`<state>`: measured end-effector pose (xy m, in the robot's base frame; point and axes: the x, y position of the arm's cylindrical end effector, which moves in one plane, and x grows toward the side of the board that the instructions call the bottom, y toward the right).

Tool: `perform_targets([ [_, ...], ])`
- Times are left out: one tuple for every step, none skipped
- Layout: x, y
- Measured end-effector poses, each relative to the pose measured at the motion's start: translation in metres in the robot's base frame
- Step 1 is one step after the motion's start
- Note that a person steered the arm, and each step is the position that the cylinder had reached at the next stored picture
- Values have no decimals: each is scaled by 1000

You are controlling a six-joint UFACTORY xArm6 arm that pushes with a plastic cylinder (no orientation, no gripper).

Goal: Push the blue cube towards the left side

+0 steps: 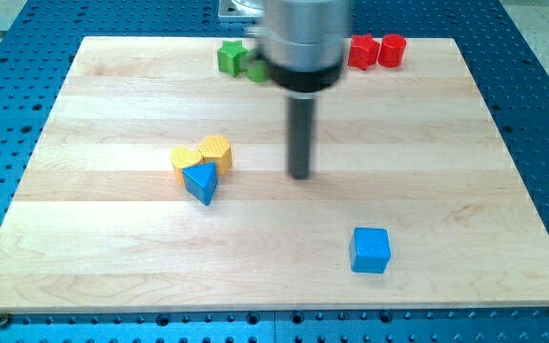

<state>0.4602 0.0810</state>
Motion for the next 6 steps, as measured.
perform_targets([
  [25, 114],
  [85, 150],
  [117, 64],
  [122, 15],
  [117, -114],
  [112, -134],
])
